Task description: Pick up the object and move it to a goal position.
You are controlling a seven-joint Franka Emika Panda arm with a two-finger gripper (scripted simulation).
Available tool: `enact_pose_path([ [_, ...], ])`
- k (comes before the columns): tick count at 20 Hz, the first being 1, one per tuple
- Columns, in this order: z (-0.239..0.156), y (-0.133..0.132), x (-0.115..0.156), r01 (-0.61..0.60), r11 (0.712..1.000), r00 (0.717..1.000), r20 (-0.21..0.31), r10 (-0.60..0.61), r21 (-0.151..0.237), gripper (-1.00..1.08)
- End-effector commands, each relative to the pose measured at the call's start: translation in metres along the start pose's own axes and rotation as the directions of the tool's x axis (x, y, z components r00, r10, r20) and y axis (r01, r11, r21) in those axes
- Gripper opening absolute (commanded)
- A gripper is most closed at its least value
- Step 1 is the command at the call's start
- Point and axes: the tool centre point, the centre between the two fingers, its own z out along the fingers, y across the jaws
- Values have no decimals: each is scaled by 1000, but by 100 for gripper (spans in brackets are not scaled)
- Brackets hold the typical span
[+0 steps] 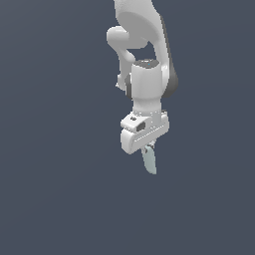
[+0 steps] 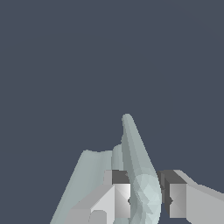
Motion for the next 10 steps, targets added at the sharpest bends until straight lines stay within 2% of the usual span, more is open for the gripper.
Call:
enact_pose_path([
  [1, -7, 5, 11, 14, 1000, 998, -61, -16, -24, -100],
  [10, -36, 20, 45, 52, 993, 962, -261, -78, -104, -100],
])
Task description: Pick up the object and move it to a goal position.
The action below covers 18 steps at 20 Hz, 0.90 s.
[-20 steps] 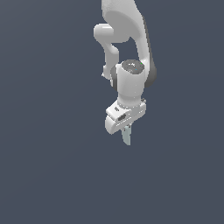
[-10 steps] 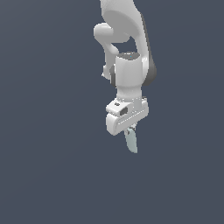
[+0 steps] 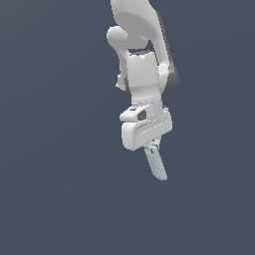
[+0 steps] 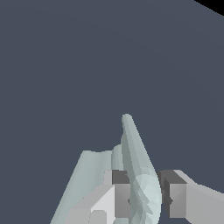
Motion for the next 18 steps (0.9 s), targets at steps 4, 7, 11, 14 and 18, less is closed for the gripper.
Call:
enact_pose_path([
  [4, -14, 10, 21, 25, 999, 993, -116, -30, -43, -100],
  [7, -22, 14, 30, 36, 997, 984, -170, -46, -63, -100],
  [11, -33, 18, 42, 48, 995, 968, -241, -68, -89, -100],
  [14, -42, 21, 51, 56, 992, 952, -295, -86, -110, -100],
  [18, -54, 25, 61, 65, 989, 926, -361, -110, -136, -100],
])
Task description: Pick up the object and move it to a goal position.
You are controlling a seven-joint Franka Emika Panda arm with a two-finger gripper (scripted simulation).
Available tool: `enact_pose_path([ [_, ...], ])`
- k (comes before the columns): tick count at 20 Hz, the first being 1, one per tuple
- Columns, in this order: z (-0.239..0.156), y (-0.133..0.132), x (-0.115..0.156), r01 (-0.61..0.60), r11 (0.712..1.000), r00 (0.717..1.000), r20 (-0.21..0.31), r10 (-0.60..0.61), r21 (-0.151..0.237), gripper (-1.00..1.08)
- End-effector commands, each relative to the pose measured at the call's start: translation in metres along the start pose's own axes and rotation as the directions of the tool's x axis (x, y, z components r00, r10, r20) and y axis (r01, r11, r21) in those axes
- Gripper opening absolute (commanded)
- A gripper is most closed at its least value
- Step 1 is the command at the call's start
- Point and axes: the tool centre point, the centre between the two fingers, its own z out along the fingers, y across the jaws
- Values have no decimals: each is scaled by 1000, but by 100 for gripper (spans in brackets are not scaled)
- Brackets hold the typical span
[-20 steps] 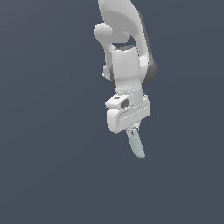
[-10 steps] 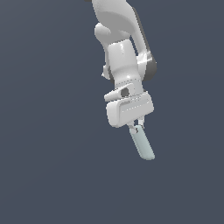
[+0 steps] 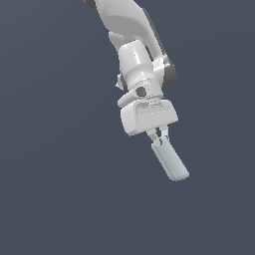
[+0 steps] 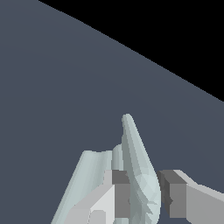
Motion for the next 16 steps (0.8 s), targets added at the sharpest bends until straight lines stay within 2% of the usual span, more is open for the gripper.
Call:
enact_pose_path([
  [1, -5, 3, 9, 10, 1000, 999, -46, -11, -14, -100],
  [9, -17, 9, 26, 34, 998, 988, -150, -41, -46, -100],
  [16, -20, 10, 30, 41, 998, 983, -178, -50, -54, -100],
])
